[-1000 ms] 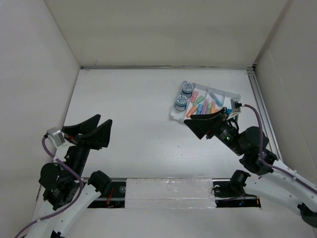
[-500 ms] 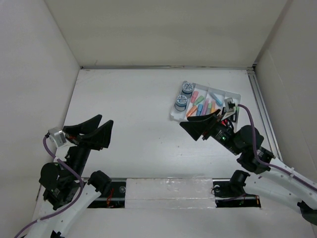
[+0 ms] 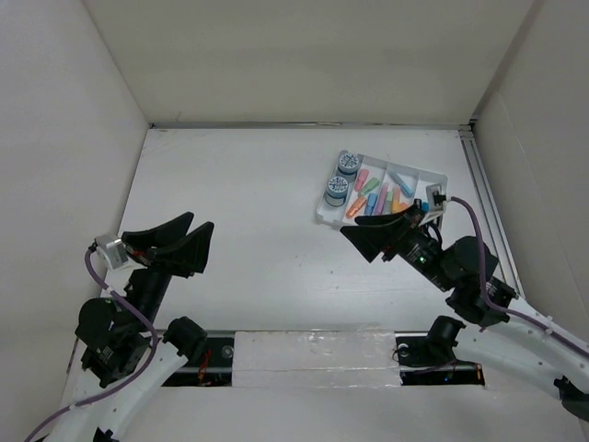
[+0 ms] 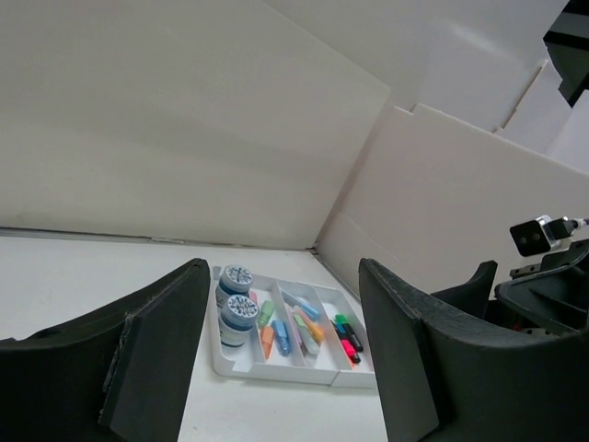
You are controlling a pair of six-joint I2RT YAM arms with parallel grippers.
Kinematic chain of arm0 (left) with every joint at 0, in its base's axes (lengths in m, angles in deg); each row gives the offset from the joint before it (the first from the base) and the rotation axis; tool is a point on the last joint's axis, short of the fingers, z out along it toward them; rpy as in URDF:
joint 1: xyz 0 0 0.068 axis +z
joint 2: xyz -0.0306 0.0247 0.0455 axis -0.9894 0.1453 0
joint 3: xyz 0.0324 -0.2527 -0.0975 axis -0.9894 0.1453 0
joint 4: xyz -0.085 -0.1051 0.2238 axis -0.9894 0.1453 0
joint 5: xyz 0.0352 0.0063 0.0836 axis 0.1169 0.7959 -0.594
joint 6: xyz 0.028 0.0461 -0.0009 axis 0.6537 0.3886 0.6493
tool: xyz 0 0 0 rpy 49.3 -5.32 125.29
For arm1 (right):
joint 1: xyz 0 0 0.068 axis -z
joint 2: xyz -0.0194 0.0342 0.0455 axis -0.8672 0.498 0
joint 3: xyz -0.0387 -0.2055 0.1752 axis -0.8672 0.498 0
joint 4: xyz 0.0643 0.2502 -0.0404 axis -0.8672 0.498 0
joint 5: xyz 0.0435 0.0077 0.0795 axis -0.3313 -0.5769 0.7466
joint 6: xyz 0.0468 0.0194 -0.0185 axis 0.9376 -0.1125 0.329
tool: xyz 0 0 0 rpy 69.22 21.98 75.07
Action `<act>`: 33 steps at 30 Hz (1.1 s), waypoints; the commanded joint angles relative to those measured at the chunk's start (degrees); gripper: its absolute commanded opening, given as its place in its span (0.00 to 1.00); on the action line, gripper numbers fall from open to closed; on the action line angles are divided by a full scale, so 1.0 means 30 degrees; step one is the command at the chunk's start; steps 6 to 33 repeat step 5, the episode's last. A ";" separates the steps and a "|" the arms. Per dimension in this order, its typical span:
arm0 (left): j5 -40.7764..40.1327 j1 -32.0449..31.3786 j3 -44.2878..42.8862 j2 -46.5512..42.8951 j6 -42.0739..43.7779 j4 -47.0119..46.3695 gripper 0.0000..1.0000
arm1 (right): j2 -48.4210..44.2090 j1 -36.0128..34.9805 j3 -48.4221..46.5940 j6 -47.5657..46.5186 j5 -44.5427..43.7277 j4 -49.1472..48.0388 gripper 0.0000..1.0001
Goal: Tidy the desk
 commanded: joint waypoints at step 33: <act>0.0525 0.0100 -0.0263 0.0222 0.0298 -0.0958 0.61 | -0.1106 -0.0208 -0.0055 -0.0385 -0.0387 -0.0392 1.00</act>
